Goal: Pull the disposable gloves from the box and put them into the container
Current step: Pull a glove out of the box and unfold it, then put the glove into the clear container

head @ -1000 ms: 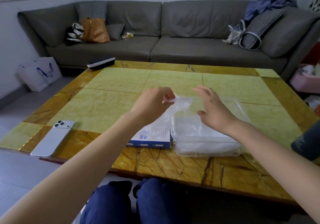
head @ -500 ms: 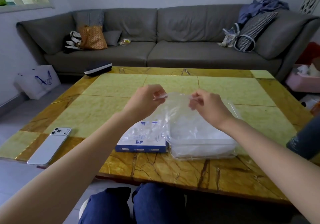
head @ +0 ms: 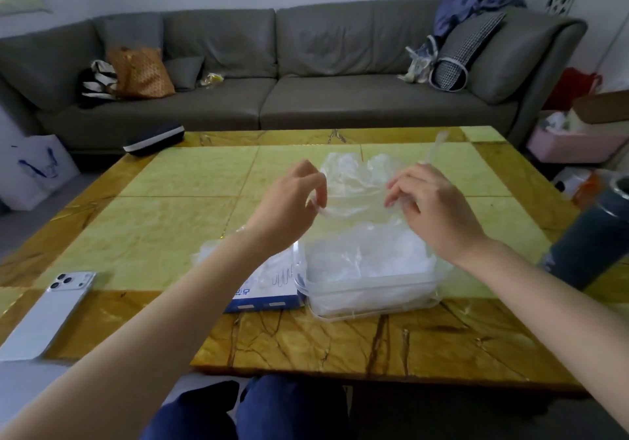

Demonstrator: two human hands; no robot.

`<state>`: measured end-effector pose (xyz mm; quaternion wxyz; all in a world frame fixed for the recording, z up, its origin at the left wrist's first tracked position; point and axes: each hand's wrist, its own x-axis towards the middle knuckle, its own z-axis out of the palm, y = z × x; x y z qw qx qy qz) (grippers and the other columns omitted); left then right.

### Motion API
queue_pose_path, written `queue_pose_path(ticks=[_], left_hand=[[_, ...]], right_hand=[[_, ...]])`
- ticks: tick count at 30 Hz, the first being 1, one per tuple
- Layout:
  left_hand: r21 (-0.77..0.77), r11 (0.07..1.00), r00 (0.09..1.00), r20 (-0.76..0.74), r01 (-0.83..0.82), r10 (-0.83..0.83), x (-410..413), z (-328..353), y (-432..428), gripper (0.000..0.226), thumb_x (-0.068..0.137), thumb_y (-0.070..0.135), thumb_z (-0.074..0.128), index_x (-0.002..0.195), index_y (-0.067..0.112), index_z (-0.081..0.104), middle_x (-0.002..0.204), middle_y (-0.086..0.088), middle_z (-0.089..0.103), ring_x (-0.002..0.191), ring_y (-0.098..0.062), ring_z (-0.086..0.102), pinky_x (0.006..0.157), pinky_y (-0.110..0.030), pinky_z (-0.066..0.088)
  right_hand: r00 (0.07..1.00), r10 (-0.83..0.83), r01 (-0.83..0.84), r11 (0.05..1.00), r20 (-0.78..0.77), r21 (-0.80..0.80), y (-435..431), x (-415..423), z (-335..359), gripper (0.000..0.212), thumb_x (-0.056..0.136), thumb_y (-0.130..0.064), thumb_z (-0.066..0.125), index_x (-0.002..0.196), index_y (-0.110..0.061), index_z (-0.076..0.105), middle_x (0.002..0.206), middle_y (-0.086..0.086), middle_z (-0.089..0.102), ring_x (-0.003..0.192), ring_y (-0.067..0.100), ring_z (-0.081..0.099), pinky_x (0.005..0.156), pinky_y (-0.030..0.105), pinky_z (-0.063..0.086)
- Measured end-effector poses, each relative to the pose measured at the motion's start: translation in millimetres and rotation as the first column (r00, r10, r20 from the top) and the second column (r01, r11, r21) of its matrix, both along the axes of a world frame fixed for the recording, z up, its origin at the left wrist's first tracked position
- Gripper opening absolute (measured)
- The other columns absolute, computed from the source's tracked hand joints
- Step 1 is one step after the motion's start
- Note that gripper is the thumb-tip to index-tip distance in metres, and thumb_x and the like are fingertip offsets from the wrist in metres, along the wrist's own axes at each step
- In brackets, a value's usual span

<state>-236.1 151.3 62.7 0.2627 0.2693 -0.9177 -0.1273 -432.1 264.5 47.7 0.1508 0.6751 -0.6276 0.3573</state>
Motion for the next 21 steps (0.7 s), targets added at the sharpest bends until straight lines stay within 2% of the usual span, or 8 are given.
queue_pose_path(ticks=[2,5,8,12,15,16,18,21], left_hand=[[-0.010,0.999,0.985,0.172,0.035,-0.033,-0.4,-15.5,-2.8,0.024,0.089,0.004,0.058,0.075,0.023,0.051,0.116,0.000,0.052,0.108,-0.017,0.050,0.095,-0.034,0.044],[-0.031,0.996,0.941,0.331,0.080,-0.066,-8.2,-30.5,-7.6,0.021,0.090,0.010,0.055,0.079,0.026,0.053,0.122,0.003,0.051,0.115,-0.017,0.045,0.102,-0.033,0.035],[-0.059,0.992,0.850,0.522,0.110,-0.063,-20.8,-43.9,-13.8,0.015,0.092,0.014,0.052,0.088,0.023,0.063,0.122,0.001,0.051,0.118,-0.019,0.041,0.104,-0.033,0.029],[-0.094,0.974,0.602,0.797,0.206,-0.050,-33.7,-56.7,-14.8,0.028,0.096,0.015,0.040,0.108,0.020,0.064,0.119,-0.004,0.053,0.116,-0.024,0.042,0.102,-0.036,0.033],[-0.106,0.976,0.639,0.768,0.189,-0.040,-42.6,-59.5,-13.6,0.030,0.097,0.012,0.035,0.112,0.014,0.060,0.115,-0.006,0.055,0.109,-0.024,0.046,0.094,-0.034,0.037],[-0.107,0.979,0.690,0.723,0.172,-0.043,-46.1,-61.0,-13.3,0.028,0.097,0.013,0.036,0.113,0.012,0.058,0.115,-0.007,0.054,0.108,-0.024,0.048,0.091,-0.033,0.037],[-0.053,0.988,0.749,0.658,0.147,-0.076,-53.6,-66.2,-11.2,0.026,0.097,0.015,0.038,0.119,0.012,0.052,0.118,-0.009,0.051,0.110,-0.025,0.049,0.088,-0.033,0.038],[0.098,0.983,0.677,0.714,0.155,-0.178,-64.7,-76.8,-6.9,0.034,0.099,0.021,0.039,0.133,0.018,0.043,0.128,-0.009,0.042,0.117,-0.026,0.044,0.087,-0.032,0.037]], right_hand=[[1.000,-0.020,0.020,0.986,-0.005,0.163,2.2,-1.2,-16.3,0.033,0.075,0.014,0.057,0.070,-0.017,0.066,0.082,-0.005,0.064,0.084,0.017,0.061,0.062,0.030,0.050],[0.996,-0.074,0.047,0.887,0.042,0.459,-3.1,-2.9,-30.6,0.035,0.083,0.005,0.048,0.077,-0.025,0.066,0.088,-0.011,0.062,0.090,0.014,0.059,0.065,0.025,0.037],[0.998,-0.062,0.021,0.666,0.027,0.746,-14.0,-5.3,-37.9,0.033,0.085,0.000,0.050,0.089,-0.028,0.066,0.097,-0.012,0.062,0.097,0.010,0.057,0.073,0.022,0.038],[0.997,0.004,-0.073,0.384,0.077,0.921,-27.7,-6.6,-42.5,0.029,0.084,-0.008,0.065,0.111,-0.018,0.064,0.114,-0.006,0.063,0.109,0.009,0.057,0.084,0.017,0.039],[0.992,0.010,-0.122,0.185,0.122,0.975,-33.9,-7.0,-38.5,0.040,0.088,-0.029,0.065,0.125,-0.017,0.057,0.127,-0.007,0.057,0.116,0.010,0.053,0.096,0.020,0.039],[0.989,-0.007,-0.143,0.182,0.146,0.973,-35.4,-7.2,-37.7,0.039,0.089,-0.034,0.062,0.125,-0.019,0.057,0.126,-0.009,0.057,0.114,0.009,0.054,0.097,0.021,0.039],[0.981,-0.046,-0.163,0.312,0.187,0.936,-38.1,-6.7,-39.4,0.028,0.092,-0.033,0.058,0.117,-0.020,0.062,0.116,-0.009,0.061,0.103,0.007,0.055,0.090,0.021,0.041],[0.994,-0.093,-0.002,0.544,0.062,0.839,-40.6,-3.6,-47.9,0.015,0.094,-0.027,0.056,0.102,-0.024,0.067,0.104,-0.008,0.064,0.097,0.011,0.057,0.079,0.025,0.042]])
